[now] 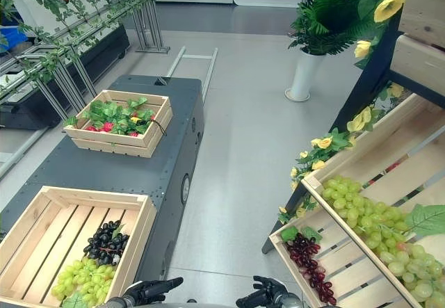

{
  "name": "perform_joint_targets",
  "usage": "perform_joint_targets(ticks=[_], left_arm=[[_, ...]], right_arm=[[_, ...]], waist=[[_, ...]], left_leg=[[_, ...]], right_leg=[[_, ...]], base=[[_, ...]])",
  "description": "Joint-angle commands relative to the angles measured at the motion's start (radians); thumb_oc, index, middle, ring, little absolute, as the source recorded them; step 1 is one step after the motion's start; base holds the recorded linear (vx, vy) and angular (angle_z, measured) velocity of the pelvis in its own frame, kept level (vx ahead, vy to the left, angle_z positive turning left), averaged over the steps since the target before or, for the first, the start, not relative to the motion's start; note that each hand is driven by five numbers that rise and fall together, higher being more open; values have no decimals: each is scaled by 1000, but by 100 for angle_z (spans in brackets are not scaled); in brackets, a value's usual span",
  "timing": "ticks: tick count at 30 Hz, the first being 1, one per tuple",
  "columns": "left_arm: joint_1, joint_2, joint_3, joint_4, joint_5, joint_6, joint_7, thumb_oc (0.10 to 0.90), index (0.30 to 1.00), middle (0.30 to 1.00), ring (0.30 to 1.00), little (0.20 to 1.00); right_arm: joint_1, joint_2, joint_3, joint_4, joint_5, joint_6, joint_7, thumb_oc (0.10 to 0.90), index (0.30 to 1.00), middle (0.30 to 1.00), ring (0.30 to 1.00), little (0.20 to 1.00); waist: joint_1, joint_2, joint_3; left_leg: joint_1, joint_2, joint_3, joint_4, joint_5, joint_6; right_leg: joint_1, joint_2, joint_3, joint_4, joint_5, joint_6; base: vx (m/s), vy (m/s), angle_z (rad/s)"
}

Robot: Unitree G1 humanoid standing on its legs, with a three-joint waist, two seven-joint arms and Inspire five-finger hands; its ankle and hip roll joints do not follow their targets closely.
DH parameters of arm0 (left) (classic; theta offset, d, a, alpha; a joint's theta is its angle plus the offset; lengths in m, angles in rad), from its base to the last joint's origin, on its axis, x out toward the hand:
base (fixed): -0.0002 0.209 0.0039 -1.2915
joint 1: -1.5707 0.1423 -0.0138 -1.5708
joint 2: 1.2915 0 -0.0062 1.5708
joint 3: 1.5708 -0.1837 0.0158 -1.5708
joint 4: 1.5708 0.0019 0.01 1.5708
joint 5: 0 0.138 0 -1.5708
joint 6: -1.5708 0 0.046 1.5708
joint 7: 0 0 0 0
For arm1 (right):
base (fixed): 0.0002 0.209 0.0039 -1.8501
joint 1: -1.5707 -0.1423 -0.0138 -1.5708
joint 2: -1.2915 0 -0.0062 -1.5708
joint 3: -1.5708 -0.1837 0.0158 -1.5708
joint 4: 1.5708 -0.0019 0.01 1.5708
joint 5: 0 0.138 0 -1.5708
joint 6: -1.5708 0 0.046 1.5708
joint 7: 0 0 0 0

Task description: Pick up the fruits from the basket on one side to the basket on the other side

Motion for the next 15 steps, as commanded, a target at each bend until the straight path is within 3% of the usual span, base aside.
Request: perform_joint_targets(ticks=[1,5,15], left_arm=[[-119,-30,-23,23,55,-74,36,800,900,900,900,900],[-148,-2,-30,-74,62,-157,105,800,900,900,900,900],[-189,84,12,-383,90,-247,311,800,900,900,900,900]], right_arm=[[-49,-1,1,9,35,-32,30,800,900,900,900,900],[-47,-9,10,-10,30,-21,30,800,900,900,900,900],[-23,-34,16,-71,56,-10,36,800,900,900,900,900]], waist=[[5,8,15],[6,9,18],[19,3,26]], left_leg=[[19,-41,55,9,-107,6],[17,-41,54,9,-105,4],[3,-44,38,9,-97,4]], right_leg=[[-56,-4,0,35,0,33],[-56,-4,-1,37,0,34],[-62,-7,-9,32,6,32]], base=[[0,0,0],[0,0,0],[-24,-2,2]])
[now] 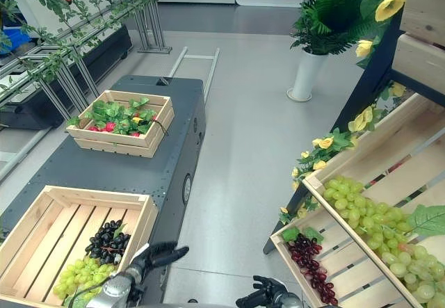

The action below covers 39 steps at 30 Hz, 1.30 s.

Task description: Pick up the fruits from the basket on one side to the basket on the other side

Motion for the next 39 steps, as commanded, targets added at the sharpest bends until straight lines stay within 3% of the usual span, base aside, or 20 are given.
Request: perform_joint_targets(ticks=[1,7,11,23,30,35,39], left_arm=[[-162,42,56,-78,30,-134,119,800,900,900,900,900],[-161,75,162,-189,120,-185,308,800,900,900,900,900],[-157,117,202,-232,202,-180,393,800,900,900,900,900],[-101,296,310,-306,344,-121,386,800,900,900,900,900],[-122,448,310,-305,400,-81,334,800,900,900,900,900],[-218,601,266,-263,421,-65,265,800,900,900,900,900],[-286,682,226,-247,422,-61,219,800,900,900,900,900]], right_arm=[[-22,-31,11,-59,74,-11,35,800,900,900,900,900],[1,-25,-3,-75,73,-39,40,800,900,900,900,900],[11,-26,3,-87,69,-43,39,800,900,900,900,900],[51,-59,4,-149,79,-82,51,800,900,900,900,900],[27,-104,41,-224,96,-142,52,800,900,900,900,900],[-34,-156,62,-256,170,-188,44,800,900,900,900,900],[-50,-179,73,-293,154,-214,47,800,900,900,900,900]], waist=[[20,-5,25],[39,-16,23],[47,-23,22],[56,-13,75],[58,-4,181],[54,13,300],[46,26,349]], left_leg=[[9,-45,47,9,-97,6],[2,-49,23,9,-94,5],[-7,-49,12,9,-89,0],[-37,-59,4,23,-74,9],[-135,-65,-1,100,-71,10],[-254,-67,5,184,-57,0],[-325,-73,9,231,-51,-2]], right_leg=[[-58,-8,-5,30,8,31],[-51,-8,-20,20,9,24],[-53,-4,-29,22,4,20],[-96,9,-36,80,-21,7],[-190,15,-43,162,-38,-7],[-295,24,-57,248,-52,-26],[-368,22,-65,302,-61,-37]], base=[[-25,-7,6],[-12,-6,8],[-3,-3,12],[-14,26,8],[-110,41,8],[-128,16,12],[-81,33,4]])
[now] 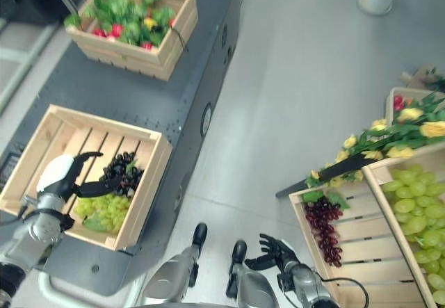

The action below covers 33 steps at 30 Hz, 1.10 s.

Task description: Pick up the fruits from the basket on one side to the basket on the other side

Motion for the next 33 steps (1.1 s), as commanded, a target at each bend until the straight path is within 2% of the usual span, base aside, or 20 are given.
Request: perform_joint_targets(ticks=[1,7,13,15,20,26,33], left_arm=[[-101,99,52,-17,17,-17,0,800,900,900,900,900],[-160,182,48,20,77,7,12,800,900,900,900,900],[-201,248,25,57,224,14,35,800,900,900,900,900],[-220,261,14,68,220,31,60,800,900,900,900,900],[-234,298,-4,81,264,58,44,800,900,900,900,900],[-242,318,-16,89,292,76,8,800,900,900,900,900],[-202,323,25,132,296,99,14,800,900,900,900,900]], right_arm=[[40,-28,35,-111,36,-79,31,800,900,900,900,900],[28,-58,46,-187,52,-94,24,800,900,900,900,900],[25,-68,46,-204,54,-96,16,800,900,900,900,900],[24,-71,48,-213,67,-99,3,800,900,900,900,900],[23,-72,50,-239,83,-87,-4,800,900,900,900,900],[21,-69,47,-255,89,-102,-19,800,900,900,900,900],[29,-68,52,-294,72,-80,-34,800,900,900,900,900]], waist=[[-25,-11,-2],[-31,-11,59],[-28,-13,94],[-28,-17,94],[-24,-25,94],[-19,-29,94],[-10,-39,94]], left_leg=[[-53,-83,90,121,-105,37],[-149,-87,116,236,-124,32],[-200,-85,130,294,-137,26],[-222,-83,131,306,-139,26],[-267,-80,136,331,-146,22],[-310,-77,136,346,-147,19],[-372,-68,144,378,-150,17]], right_leg=[[-113,-2,32,139,-30,-5],[-200,-11,25,241,-54,-12],[-231,-16,23,288,-75,-15],[-249,-14,22,298,-80,-17],[-283,-11,21,316,-86,-16],[-312,-4,18,332,-98,-19],[-362,3,14,379,-115,-23]], base=[[-58,34,4],[-36,22,7],[23,4,8],[6,-4,2],[6,-15,1],[14,-32,8],[4,-11,6]])
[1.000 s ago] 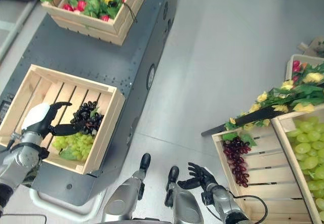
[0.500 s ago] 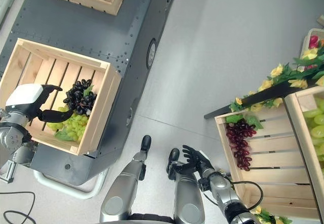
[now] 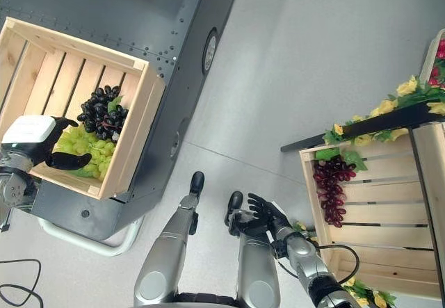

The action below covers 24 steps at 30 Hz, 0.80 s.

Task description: Pick up the fruits from the basket on one side to the basket on the other side

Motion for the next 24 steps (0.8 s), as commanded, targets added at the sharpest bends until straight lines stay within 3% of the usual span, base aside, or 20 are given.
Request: perform_joint_targets(ticks=[1,7,12,19,24], left_arm=[[-18,119,129,39,11,45,50,800,900,900,900,900],[-2,126,142,80,66,66,59,800,900,900,900,900],[-29,122,123,164,119,125,61,800,900,900,900,900],[-127,113,46,225,202,161,161,800,900,900,900,900],[-190,85,-14,241,237,221,242,800,900,900,900,900]], right_arm=[[69,-22,17,-66,30,-38,-24,800,900,900,900,900],[71,-21,17,-69,31,-35,-20,800,900,900,900,900],[62,-17,26,-73,37,-35,-23,800,900,900,900,900],[42,-2,45,-78,55,-28,-32,800,900,900,900,900],[38,11,57,-68,55,-32,-26,800,900,900,900,900]], waist=[[2,1,-13],[5,-6,-13],[9,-24,-13],[9,-50,-13],[2,-71,-13]], left_leg=[[-35,-46,108,132,-145,35],[-56,-43,112,144,-151,34],[-72,-41,116,152,-156,34],[-65,-40,117,153,-166,38],[-65,-37,114,154,-168,35]], right_leg=[[40,59,25,-75,38,27],[33,63,24,-76,34,27],[21,61,18,-68,34,29],[23,60,15,-68,37,32],[35,65,15,-83,46,34]], base=[[0,0,0],[11,6,1],[21,23,-3],[0,0,0],[0,0,0]])
